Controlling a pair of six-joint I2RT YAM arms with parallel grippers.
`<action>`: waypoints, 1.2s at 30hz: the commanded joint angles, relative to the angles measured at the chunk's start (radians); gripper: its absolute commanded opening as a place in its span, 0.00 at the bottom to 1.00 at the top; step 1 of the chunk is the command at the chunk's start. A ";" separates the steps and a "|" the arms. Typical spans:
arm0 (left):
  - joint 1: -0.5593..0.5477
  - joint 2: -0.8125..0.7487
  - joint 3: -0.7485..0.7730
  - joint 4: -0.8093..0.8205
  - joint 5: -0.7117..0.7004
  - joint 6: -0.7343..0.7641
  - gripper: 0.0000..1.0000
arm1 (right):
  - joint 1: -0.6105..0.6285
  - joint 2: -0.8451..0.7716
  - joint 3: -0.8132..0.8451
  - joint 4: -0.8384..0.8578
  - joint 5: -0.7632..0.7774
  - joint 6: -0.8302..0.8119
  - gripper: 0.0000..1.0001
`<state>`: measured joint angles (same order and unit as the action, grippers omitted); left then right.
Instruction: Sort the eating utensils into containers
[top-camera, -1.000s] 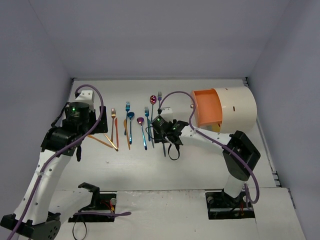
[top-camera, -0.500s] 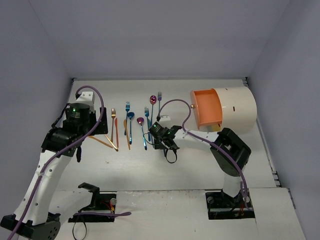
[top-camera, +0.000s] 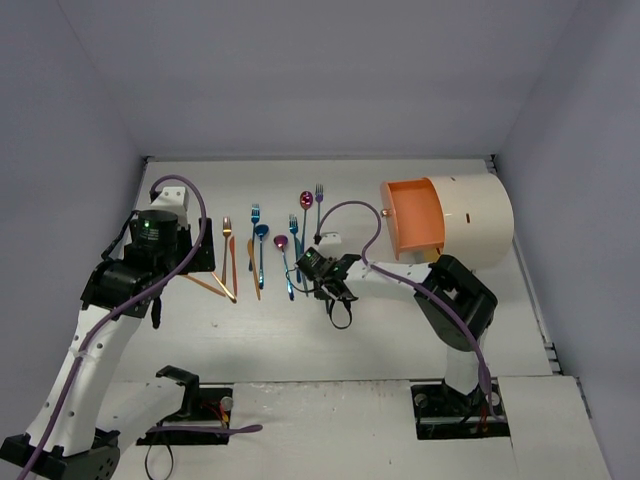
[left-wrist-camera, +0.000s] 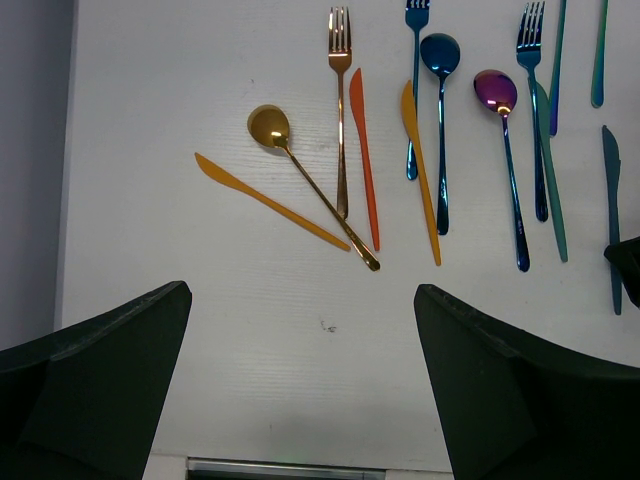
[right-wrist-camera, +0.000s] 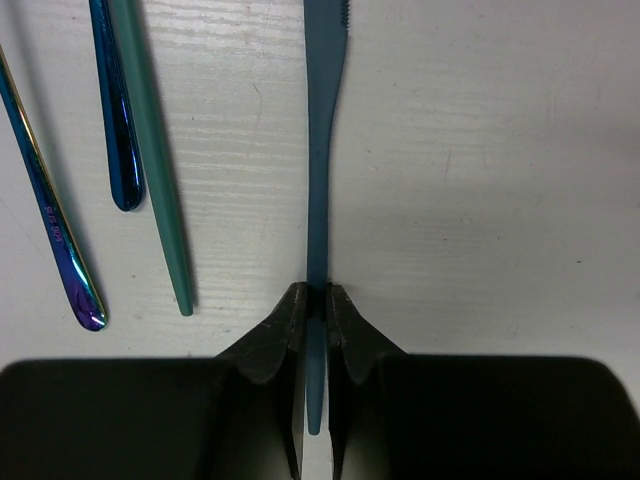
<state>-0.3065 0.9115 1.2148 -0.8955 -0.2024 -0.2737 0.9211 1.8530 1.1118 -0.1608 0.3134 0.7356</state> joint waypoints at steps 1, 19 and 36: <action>0.000 -0.009 0.016 0.015 -0.003 -0.003 0.93 | 0.012 -0.082 0.010 -0.017 0.067 -0.033 0.00; 0.000 0.007 0.061 0.014 0.023 -0.009 0.93 | -0.143 -0.442 0.364 -0.139 0.238 -0.258 0.00; -0.001 0.033 0.061 0.012 0.038 -0.001 0.93 | -0.518 -0.581 0.215 -0.176 0.013 -0.300 0.00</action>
<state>-0.3065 0.9261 1.2232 -0.9010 -0.1722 -0.2737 0.4187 1.3117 1.3584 -0.3558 0.3840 0.4637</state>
